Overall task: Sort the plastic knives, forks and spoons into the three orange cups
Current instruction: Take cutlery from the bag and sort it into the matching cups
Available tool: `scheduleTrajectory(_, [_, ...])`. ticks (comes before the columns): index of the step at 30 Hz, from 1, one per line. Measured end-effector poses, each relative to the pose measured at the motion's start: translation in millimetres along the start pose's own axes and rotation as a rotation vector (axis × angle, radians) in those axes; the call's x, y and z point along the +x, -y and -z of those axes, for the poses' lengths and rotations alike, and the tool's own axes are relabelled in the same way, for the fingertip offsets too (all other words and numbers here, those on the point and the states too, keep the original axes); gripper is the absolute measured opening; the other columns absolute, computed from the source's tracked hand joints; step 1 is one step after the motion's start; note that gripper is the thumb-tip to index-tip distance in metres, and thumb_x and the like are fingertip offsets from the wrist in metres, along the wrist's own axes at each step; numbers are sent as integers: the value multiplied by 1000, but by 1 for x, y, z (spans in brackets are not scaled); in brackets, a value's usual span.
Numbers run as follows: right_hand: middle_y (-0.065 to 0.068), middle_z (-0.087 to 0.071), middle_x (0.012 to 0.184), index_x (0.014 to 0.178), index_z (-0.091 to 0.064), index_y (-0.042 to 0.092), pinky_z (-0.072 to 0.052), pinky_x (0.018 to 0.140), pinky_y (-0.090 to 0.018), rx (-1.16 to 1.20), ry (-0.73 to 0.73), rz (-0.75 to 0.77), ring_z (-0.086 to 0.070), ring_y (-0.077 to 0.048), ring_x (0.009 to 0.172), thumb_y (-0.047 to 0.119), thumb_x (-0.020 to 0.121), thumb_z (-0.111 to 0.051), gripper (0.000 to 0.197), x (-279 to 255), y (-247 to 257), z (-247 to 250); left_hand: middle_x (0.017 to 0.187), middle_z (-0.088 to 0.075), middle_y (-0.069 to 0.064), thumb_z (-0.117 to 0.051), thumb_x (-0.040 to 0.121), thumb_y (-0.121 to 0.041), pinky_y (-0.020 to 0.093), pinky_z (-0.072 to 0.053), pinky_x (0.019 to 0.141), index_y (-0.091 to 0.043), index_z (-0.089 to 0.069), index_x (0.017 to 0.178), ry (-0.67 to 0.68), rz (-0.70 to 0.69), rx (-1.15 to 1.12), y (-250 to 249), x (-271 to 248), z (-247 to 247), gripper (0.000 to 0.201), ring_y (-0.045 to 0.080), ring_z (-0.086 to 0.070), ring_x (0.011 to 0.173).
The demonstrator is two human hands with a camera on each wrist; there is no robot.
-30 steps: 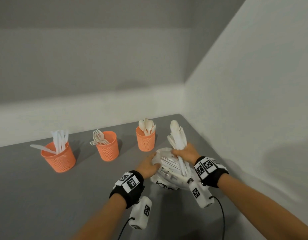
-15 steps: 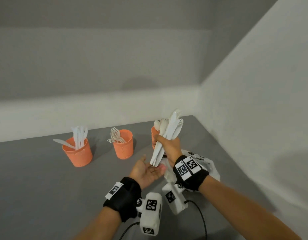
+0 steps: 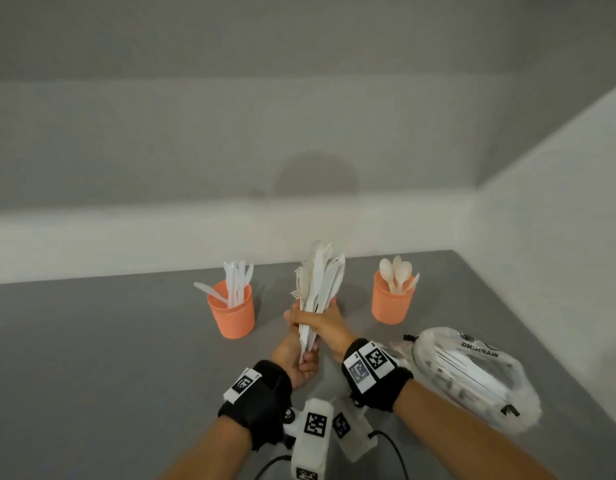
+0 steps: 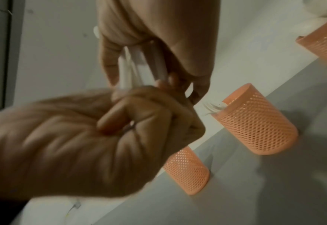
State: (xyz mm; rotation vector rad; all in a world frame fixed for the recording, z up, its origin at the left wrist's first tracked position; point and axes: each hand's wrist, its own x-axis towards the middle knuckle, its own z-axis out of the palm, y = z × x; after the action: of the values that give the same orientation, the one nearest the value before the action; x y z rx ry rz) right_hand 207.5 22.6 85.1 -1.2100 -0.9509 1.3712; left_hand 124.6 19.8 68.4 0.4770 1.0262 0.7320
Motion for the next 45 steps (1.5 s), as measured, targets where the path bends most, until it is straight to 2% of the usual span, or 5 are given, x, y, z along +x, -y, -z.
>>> scheduleTrajectory(10, [-12, -62, 74, 79, -55, 8, -39, 34, -15, 55, 22, -125, -64, -7, 46, 16, 86, -61, 13, 13, -3, -27, 55, -56, 4, -33, 93, -42, 14, -37, 37, -10, -58, 70, 158, 99, 101, -16, 2, 42, 47, 11, -49, 40])
scheduleTrajectory(14, [-7, -61, 69, 76, -58, 11, -51, 57, -26, 24, -128, -99, -61, -16, 59, 17, 88, -59, 13, 20, -8, -23, 79, -67, 7, -42, 83, -22, 27, -48, 66, -9, -64, 91, 281, -38, 239, -26, -6, 50, 27, 17, -61, 73])
scheduleTrajectory(26, [3, -71, 108, 97, -72, 16, -38, 104, -27, 30, 443, -272, -59, -13, 115, 31, 81, -55, 28, 23, -5, -2, 44, -35, -7, -45, 95, -17, 13, -21, 33, -16, -41, 71, 244, -121, 423, -15, 1, 25, 24, 3, -30, 34])
scheduleTrajectory(35, [3, -51, 41, 109, -50, 2, -43, 40, -22, 48, -142, -90, -48, -12, 37, 2, 81, -61, 29, 45, -18, 16, 89, -59, -1, -62, 86, -37, 18, -44, 63, -14, -56, 99, -61, -418, 847, -42, 6, 40, 27, 11, -56, 76])
scheduleTrajectory(45, [4, -46, 41, 87, -58, 14, -35, 39, -23, -168, -142, -60, -41, -11, 33, 9, 69, -73, 23, 42, -35, 6, 63, -56, 1, -68, 82, -27, 25, -47, 54, -11, -55, 77, -259, -643, 619, -54, 20, 10, 21, 14, -54, 55])
